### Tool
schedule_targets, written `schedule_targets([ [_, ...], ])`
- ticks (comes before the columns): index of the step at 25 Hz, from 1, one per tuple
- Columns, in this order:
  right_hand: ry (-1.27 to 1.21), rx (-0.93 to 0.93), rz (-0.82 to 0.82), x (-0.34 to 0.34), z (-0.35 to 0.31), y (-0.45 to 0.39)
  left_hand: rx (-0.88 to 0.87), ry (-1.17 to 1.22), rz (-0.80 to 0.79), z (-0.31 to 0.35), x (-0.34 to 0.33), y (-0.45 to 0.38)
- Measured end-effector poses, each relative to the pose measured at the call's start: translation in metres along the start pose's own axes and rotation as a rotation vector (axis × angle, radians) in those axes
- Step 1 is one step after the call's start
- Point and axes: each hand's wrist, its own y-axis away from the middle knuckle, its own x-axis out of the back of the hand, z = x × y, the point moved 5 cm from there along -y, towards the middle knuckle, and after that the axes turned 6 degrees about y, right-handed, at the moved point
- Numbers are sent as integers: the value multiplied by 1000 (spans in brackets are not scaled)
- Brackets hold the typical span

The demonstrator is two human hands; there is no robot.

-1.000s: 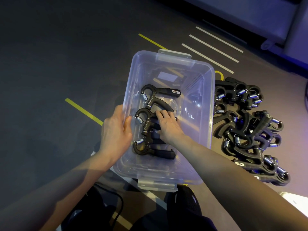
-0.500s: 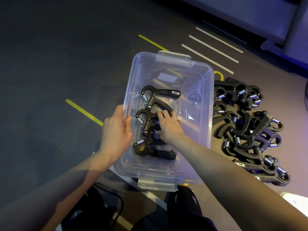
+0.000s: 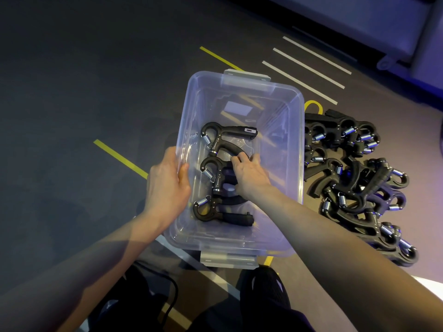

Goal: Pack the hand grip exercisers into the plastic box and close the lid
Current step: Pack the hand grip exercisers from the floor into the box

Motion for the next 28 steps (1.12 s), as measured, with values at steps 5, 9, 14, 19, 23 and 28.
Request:
schedule_targets([
  [5,154,114,72,2,-9,-1,3,0,-4,-2,0,-2],
  [9,185,183,52,4,-19,-2,-1,5,-4,-2,0,-1],
  [14,122,87,11,-1,-20,-3,2,7,-13,-4,0,-1],
  [19,116,86,-54,-5,-15,-5,-1,9,-28,-2,-1,-2],
  [23,95,80,-68,-10,-13,-3,28,9,-51,-4,-2,-5],
  [28,107,88,-157,-22,-12,7,24,2,-80,-6,-3,-1],
])
